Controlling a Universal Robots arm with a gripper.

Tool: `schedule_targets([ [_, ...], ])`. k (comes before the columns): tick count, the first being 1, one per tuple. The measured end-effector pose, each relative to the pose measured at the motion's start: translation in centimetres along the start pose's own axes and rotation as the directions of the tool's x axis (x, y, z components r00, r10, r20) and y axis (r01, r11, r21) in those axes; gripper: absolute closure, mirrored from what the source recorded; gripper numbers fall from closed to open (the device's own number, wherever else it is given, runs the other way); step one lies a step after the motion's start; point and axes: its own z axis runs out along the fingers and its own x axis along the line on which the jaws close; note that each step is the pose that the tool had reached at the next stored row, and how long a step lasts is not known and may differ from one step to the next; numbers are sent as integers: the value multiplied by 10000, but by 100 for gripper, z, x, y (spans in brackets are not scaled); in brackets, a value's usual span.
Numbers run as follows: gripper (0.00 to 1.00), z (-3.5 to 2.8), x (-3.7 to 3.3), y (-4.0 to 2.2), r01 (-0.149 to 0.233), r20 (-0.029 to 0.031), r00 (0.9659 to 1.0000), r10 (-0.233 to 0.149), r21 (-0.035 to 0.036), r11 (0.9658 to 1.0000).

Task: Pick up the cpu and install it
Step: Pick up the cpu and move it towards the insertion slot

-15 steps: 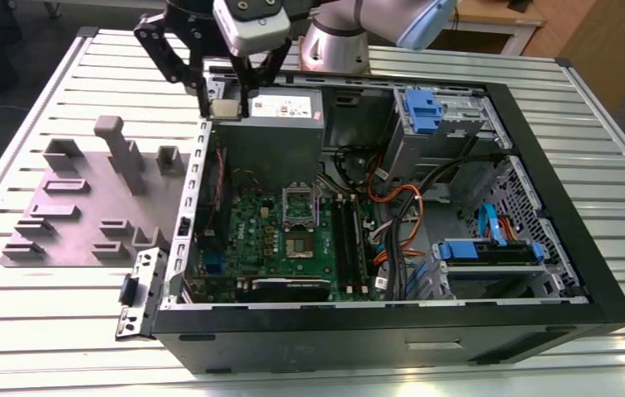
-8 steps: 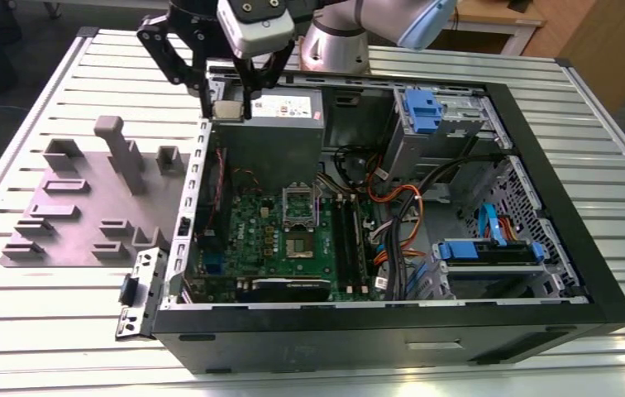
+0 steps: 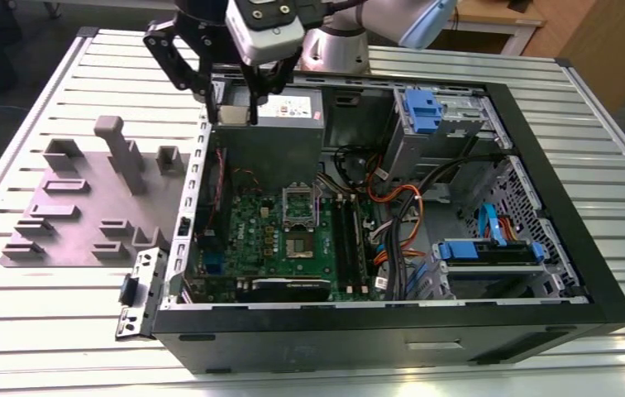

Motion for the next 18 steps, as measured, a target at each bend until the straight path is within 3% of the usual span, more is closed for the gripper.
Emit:
schedule_targets([
  [4,53,0,-162,-4,0,-2,10000,0,0,10000],
  [13,53,2,-204,-125,-38,-3,10000,38,0,10000],
  [18,53,2,-353,-133,-46,-4,10000,46,1,10000],
])
